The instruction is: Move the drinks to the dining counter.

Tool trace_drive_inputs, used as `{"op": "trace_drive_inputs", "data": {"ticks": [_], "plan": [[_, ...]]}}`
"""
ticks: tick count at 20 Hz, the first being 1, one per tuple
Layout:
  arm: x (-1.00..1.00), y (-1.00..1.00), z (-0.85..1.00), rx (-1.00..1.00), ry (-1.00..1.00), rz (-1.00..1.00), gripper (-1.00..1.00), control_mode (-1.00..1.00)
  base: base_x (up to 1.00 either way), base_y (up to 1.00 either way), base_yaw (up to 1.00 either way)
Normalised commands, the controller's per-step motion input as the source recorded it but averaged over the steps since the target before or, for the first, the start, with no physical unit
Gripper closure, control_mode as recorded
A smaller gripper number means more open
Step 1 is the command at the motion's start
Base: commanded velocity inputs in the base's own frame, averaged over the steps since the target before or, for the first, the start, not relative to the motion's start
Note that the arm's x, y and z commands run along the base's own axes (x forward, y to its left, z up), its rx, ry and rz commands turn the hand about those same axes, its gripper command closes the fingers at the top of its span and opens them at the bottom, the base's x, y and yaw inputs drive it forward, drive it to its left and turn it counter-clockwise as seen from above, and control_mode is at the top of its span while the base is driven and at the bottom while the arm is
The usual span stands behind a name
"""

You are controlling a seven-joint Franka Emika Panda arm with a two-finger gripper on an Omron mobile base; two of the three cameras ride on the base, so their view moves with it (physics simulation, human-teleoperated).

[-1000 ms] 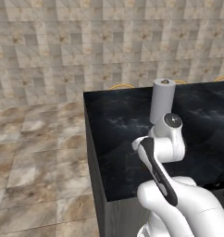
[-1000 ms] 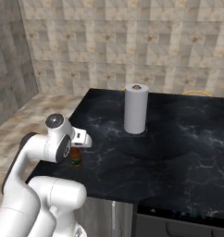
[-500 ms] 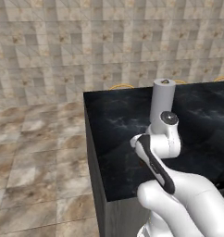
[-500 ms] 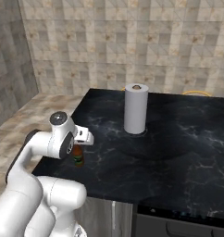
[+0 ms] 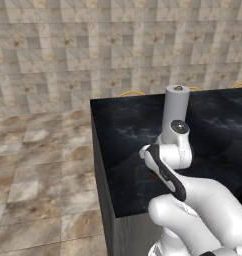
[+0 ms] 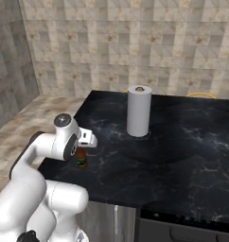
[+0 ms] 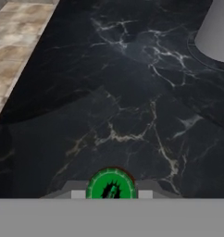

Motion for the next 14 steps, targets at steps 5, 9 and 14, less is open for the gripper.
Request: {"op": "trace_drive_inputs", "data": {"ticks": [5, 9, 14], "plan": [[0.14, 0.0, -0.17, 0.0, 0.0, 0.0, 1.0, -1.0, 0.0, 0.0, 0.0], [0.06, 0.0, -0.21, 0.0, 0.0, 0.0, 1.0, -1.0, 0.0, 0.0, 0.0], [0.02, 0.0, -0.3, 0.0, 0.0, 0.0, 1.0, -1.0, 0.0, 0.0, 0.0]]}}
